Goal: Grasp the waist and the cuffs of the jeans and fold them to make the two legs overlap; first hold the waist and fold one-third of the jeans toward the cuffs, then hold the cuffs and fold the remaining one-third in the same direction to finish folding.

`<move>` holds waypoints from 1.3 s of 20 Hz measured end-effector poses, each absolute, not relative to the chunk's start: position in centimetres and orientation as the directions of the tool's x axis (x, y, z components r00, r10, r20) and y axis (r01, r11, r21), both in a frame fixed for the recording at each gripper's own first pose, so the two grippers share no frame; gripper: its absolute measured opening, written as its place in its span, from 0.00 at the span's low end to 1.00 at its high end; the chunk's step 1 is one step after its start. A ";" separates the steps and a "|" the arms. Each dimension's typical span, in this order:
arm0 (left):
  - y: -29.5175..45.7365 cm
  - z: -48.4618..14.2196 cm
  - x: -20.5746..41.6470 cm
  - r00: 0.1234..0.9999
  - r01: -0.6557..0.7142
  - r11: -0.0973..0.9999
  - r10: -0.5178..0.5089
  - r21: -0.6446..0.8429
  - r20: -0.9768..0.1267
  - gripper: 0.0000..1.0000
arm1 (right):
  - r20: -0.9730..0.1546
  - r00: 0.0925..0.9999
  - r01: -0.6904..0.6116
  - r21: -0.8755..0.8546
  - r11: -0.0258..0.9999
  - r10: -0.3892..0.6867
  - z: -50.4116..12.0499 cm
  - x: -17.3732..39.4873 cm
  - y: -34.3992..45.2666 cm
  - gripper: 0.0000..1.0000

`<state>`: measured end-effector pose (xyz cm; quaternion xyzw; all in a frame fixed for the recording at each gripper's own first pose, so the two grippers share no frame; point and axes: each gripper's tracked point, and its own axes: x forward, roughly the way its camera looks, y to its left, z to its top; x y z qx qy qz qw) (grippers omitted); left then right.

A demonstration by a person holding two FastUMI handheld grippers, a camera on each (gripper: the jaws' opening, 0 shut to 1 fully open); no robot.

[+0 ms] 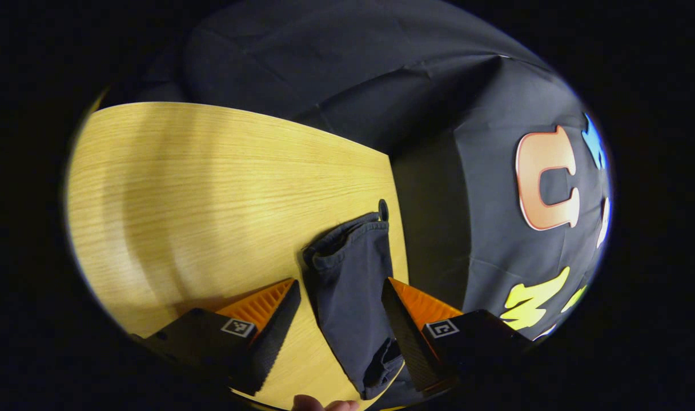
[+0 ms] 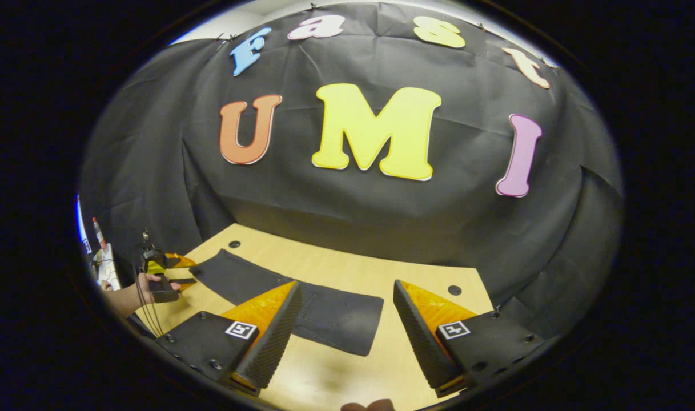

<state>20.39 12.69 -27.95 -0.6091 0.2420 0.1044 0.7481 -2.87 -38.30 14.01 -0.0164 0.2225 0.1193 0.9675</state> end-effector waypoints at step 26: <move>4.5 -12.3 25.4 0.952 -0.141 0.593 -0.139 -0.793 -0.274 0.06 | -0.360 0.927 -0.081 0.086 0.993 0.107 16.7 -11.1 -45.5 0.99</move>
